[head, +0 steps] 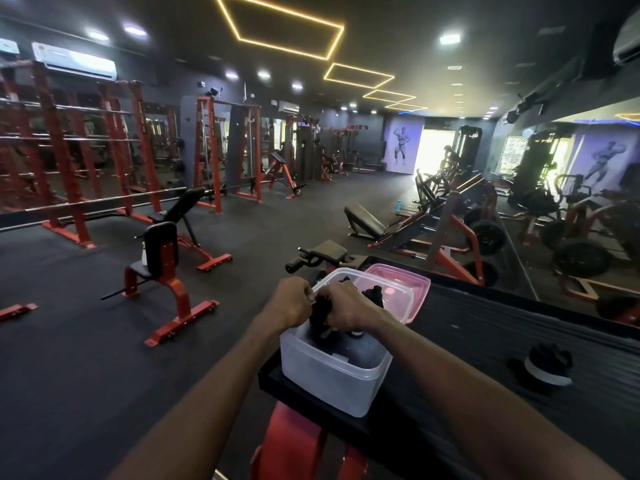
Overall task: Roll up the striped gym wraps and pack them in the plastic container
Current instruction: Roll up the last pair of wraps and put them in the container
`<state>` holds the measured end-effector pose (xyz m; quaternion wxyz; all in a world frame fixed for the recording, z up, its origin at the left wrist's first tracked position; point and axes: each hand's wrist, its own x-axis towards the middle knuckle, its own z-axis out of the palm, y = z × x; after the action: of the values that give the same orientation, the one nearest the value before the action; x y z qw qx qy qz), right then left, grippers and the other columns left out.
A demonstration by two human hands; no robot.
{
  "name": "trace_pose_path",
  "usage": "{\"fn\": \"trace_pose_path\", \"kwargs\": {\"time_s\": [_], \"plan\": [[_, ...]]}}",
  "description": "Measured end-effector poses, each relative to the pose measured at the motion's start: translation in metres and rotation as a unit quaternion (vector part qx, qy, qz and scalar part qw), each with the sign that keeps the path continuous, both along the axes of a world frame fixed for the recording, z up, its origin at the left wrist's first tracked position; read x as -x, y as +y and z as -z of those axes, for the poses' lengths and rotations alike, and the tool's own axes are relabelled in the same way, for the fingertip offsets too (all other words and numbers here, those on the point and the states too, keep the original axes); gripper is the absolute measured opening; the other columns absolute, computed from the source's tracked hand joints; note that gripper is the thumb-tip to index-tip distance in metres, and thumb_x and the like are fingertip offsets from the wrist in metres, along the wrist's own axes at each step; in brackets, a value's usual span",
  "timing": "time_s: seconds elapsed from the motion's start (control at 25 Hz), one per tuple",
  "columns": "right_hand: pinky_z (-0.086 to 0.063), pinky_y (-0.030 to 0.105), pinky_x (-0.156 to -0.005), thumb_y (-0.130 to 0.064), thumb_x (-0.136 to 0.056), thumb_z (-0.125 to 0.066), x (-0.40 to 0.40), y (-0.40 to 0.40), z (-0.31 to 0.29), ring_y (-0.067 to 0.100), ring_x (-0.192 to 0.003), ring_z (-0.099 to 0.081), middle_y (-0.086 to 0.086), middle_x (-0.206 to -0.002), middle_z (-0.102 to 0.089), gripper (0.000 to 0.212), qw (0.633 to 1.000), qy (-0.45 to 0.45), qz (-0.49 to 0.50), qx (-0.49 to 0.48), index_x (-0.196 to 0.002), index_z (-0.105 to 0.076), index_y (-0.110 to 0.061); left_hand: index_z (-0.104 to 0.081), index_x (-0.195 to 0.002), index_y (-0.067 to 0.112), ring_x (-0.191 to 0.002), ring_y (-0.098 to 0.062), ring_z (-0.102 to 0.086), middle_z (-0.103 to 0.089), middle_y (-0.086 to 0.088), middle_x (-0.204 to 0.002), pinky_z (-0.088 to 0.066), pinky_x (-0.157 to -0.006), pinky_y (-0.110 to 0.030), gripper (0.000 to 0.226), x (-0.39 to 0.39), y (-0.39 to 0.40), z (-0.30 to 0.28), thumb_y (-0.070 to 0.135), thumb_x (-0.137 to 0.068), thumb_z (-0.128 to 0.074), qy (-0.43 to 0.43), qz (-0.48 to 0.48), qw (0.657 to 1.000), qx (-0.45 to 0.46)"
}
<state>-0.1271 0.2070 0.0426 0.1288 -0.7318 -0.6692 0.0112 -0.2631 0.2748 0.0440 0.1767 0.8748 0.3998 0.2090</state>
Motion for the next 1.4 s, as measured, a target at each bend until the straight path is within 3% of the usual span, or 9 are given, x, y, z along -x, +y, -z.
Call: {"fn": "trace_pose_path", "kwargs": {"time_s": [0.36, 0.48, 0.6, 0.72, 0.88, 1.08, 1.24, 1.32, 1.4], "plan": [[-0.049, 0.037, -0.071, -0.015, -0.069, -0.071, -0.005, 0.001, 0.008, 0.032, -0.090, -0.063, 0.013, -0.092, -0.070, 0.017, 0.999, -0.037, -0.001, -0.039, -0.084, -0.066, -0.010, -0.075, -0.088, 0.008, -0.096, -0.028, -0.065, -0.074, -0.008, -0.101, -0.052, -0.084, -0.033, 0.021, 0.000, 0.002, -0.001, 0.005, -0.085, -0.055, 0.001, -0.007, 1.000, -0.024], [-0.050, 0.037, -0.075, -0.010, -0.068, -0.068, -0.007, -0.004, 0.002, 0.032, -0.094, -0.063, 0.014, -0.095, -0.070, 0.021, 0.999, -0.010, -0.005, -0.044, -0.089, -0.067, -0.008, -0.076, -0.085, 0.016, -0.099, -0.030, -0.065, -0.074, -0.005, -0.101, -0.054, -0.083, -0.037, 0.021, -0.005, 0.000, -0.009, 0.009, -0.084, -0.056, -0.009, -0.022, 0.999, -0.037], [-0.052, 0.035, -0.076, -0.008, -0.069, -0.057, -0.013, -0.015, -0.013, 0.033, -0.093, -0.067, 0.013, -0.094, -0.074, 0.023, 0.993, 0.041, -0.004, -0.107, -0.087, -0.072, -0.006, -0.075, -0.090, 0.019, -0.106, -0.036, -0.058, -0.066, -0.008, -0.108, -0.050, -0.080, -0.039, 0.023, -0.015, -0.012, -0.020, 0.016, -0.086, -0.053, -0.016, -0.046, 0.995, -0.091], [-0.050, 0.033, -0.072, -0.010, -0.073, -0.053, -0.031, -0.036, -0.028, 0.036, -0.088, -0.067, 0.016, -0.089, -0.075, 0.025, 0.980, 0.072, 0.044, -0.181, -0.084, -0.076, -0.007, -0.073, -0.100, 0.020, -0.113, -0.037, -0.053, -0.063, -0.008, -0.116, -0.047, -0.086, -0.043, 0.024, -0.040, -0.030, -0.029, 0.021, -0.089, -0.053, -0.045, -0.011, 0.991, -0.126], [-0.054, 0.037, -0.083, -0.011, -0.078, -0.059, -0.073, -0.077, -0.035, 0.029, -0.097, -0.067, 0.009, -0.098, -0.076, 0.022, 0.957, 0.065, 0.173, -0.223, -0.089, -0.077, -0.015, -0.071, -0.091, 0.022, -0.108, -0.033, -0.058, -0.066, -0.006, -0.105, -0.051, -0.088, -0.046, 0.027, -0.089, -0.062, -0.031, 0.024, -0.079, -0.048, -0.087, 0.082, 0.984, -0.132], [-0.051, 0.047, -0.092, -0.022, -0.085, -0.062, -0.124, -0.141, -0.023, 0.031, -0.105, -0.061, 0.007, -0.106, -0.066, 0.008, 0.942, 0.000, 0.307, -0.137, -0.091, -0.066, -0.020, -0.075, -0.095, 0.016, -0.105, -0.036, -0.062, -0.071, -0.011, -0.104, -0.052, -0.088, -0.045, 0.025, -0.145, -0.102, -0.024, 0.018, -0.083, -0.053, -0.024, 0.146, 0.980, -0.134], [-0.031, 0.063, -0.106, -0.036, -0.086, -0.057, -0.155, -0.192, -0.006, 0.041, -0.128, -0.042, 0.013, -0.130, -0.053, 0.033, 0.898, -0.078, 0.430, 0.039, -0.115, -0.058, -0.020, -0.072, -0.103, 0.015, -0.114, -0.034, -0.057, -0.067, -0.010, -0.114, -0.050, -0.094, -0.049, 0.026, -0.172, -0.113, -0.011, 0.022, -0.088, -0.052, 0.037, 0.174, 0.978, -0.107], [-0.027, 0.067, -0.108, -0.041, -0.086, -0.058, -0.173, -0.213, 0.007, 0.047, -0.135, -0.034, 0.017, -0.140, -0.046, 0.043, 0.876, -0.061, 0.469, 0.092, -0.123, -0.053, -0.020, -0.069, -0.110, 0.015, -0.120, -0.035, -0.051, -0.061, -0.010, -0.123, -0.044, -0.099, -0.051, 0.028, -0.179, -0.117, -0.005, 0.024, -0.090, -0.051, 0.064, 0.180, 0.976, -0.108], [-0.033, 0.064, -0.107, -0.040, -0.088, -0.059, -0.185, -0.230, 0.020, 0.047, -0.131, -0.040, 0.018, -0.139, -0.044, 0.042, 0.870, -0.001, 0.482, 0.107, -0.124, -0.048, -0.021, -0.069, -0.112, 0.015, -0.122, -0.035, -0.047, -0.059, -0.009, -0.126, -0.038, -0.101, -0.053, 0.029, -0.182, -0.118, -0.003, 0.024, -0.092, -0.051, 0.069, 0.180, 0.975, -0.113]]}}
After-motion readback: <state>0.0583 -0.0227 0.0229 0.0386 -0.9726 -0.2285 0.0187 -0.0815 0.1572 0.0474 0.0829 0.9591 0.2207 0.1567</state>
